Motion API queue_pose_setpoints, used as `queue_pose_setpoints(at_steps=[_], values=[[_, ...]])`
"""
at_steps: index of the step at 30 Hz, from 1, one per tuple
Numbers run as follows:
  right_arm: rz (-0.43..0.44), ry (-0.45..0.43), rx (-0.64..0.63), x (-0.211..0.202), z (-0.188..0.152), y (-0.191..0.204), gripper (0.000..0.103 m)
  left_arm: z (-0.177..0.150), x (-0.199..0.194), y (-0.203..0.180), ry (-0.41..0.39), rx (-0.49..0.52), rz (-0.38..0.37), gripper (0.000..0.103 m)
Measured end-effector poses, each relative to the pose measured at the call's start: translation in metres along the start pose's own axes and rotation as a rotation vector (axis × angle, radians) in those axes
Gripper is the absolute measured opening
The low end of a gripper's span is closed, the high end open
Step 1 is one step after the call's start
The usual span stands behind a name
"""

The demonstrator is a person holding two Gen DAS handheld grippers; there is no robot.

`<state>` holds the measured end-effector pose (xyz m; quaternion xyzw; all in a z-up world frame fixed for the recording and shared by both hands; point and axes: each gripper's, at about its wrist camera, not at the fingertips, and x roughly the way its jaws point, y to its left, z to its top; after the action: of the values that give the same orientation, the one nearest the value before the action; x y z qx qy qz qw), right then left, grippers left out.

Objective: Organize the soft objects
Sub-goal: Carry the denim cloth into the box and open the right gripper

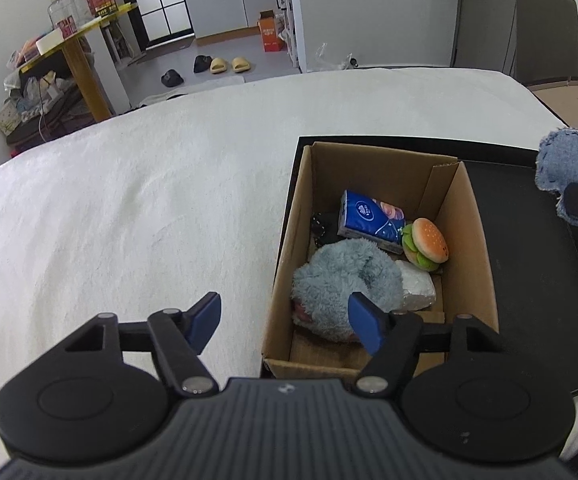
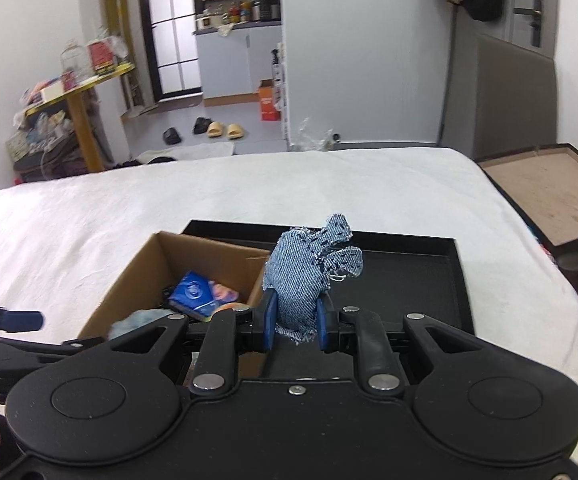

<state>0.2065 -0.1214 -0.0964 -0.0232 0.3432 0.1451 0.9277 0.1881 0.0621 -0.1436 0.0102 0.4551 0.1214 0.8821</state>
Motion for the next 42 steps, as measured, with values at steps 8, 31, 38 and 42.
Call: queue_pose_setpoints(at_steps=[8,31,38,42], values=[[0.046,0.053,-0.076,0.009,-0.001,0.032,0.021,-0.001,0.014,0.011,0.078,-0.04,-0.036,0.057],[0.101,0.183,-0.163,0.03,-0.013,0.078,0.022,-0.005,0.028,0.03,0.166,-0.126,-0.116,0.009],[0.094,0.201,-0.173,0.035,-0.012,0.079,0.033,-0.006,0.025,0.033,0.148,-0.129,-0.124,0.009],[0.092,0.19,-0.165,0.028,-0.014,0.074,0.039,-0.007,0.019,0.033,0.125,-0.126,-0.126,0.009]])
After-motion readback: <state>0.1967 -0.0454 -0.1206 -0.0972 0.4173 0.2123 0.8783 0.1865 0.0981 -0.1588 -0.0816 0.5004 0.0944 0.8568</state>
